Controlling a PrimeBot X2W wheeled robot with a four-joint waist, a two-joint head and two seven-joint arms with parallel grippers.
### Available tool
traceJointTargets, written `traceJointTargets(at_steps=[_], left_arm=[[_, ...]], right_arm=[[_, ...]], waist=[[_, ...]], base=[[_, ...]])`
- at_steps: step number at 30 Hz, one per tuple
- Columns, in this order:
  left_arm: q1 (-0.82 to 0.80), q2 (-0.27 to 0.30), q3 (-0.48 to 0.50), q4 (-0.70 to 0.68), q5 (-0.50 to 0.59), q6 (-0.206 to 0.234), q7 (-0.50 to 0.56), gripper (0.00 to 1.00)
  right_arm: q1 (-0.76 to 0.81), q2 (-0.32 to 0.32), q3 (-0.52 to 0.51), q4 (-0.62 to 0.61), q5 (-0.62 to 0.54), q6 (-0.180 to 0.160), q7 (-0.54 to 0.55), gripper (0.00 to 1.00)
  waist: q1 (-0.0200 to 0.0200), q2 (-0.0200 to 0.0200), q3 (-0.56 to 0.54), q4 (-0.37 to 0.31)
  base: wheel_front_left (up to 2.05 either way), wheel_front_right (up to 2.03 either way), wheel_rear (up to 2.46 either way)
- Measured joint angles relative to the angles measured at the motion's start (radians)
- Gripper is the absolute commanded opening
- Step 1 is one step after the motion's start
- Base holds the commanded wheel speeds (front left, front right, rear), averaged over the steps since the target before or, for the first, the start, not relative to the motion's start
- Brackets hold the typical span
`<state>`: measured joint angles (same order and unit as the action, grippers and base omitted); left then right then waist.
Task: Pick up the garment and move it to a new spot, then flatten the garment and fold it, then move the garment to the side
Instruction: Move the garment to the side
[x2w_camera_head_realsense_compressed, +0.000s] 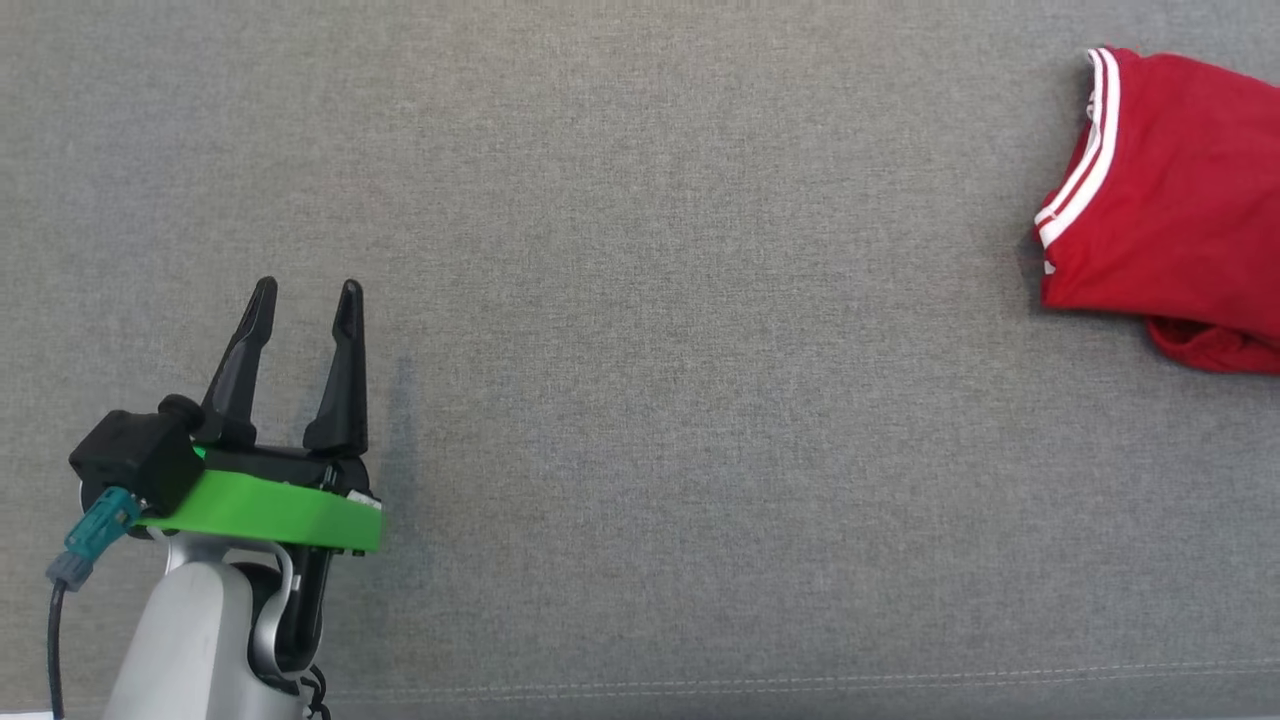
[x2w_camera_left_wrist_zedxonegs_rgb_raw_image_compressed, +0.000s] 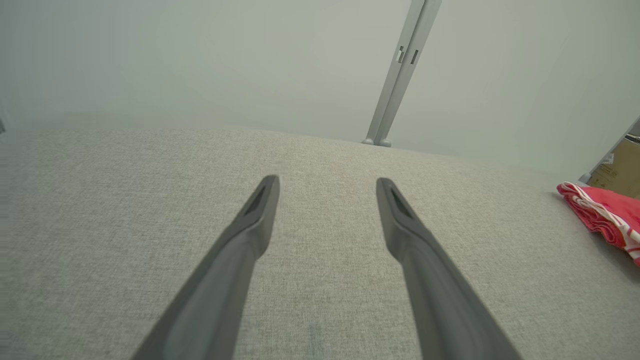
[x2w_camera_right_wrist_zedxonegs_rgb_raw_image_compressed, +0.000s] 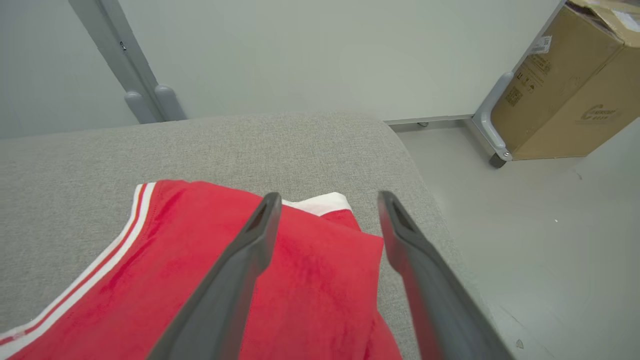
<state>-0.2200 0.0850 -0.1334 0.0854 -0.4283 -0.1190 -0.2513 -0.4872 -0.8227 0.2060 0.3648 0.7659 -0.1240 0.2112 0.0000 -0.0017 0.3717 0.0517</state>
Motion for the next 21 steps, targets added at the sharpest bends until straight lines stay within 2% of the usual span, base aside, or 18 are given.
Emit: traceJointTargets(at_steps=[5, 11, 18, 21], left_arm=[[0.003, 0.0, 0.022, 0.031, -0.007, 0.001, 0.0, 1.0], [0.031, 0.012, 0.056, 0.077, 0.005, 0.028, 0.0, 1.0], [0.045, 0.022, 0.065, 0.133, 0.013, 0.049, 0.0, 1.0], [0.089, 0.025, 0.06, 0.169, 0.036, 0.059, 0.0, 1.0]], right_arm=[[0.01, 0.014, 0.021, -0.028, -0.064, 0.0, -0.101, 1.0], [0.042, 0.081, 0.059, -0.099, -0.134, 0.0, -0.229, 1.0], [0.126, 0.182, 0.079, -0.143, -0.188, -0.001, -0.393, 1.0], [0.21, 0.248, 0.109, -0.139, -0.227, -0.001, -0.459, 1.0]], waist=[[0.0, 0.0, -0.034, -0.003], [0.0, 0.0, -0.087, -0.015], [0.0, 0.0, -0.159, -0.029], [0.0, 0.0, -0.2, -0.032]], base=[[0.0, 0.0, 0.0], [0.0, 0.0, 0.0], [0.0, 0.0, 0.0], [0.0, 0.0, 0.0]])
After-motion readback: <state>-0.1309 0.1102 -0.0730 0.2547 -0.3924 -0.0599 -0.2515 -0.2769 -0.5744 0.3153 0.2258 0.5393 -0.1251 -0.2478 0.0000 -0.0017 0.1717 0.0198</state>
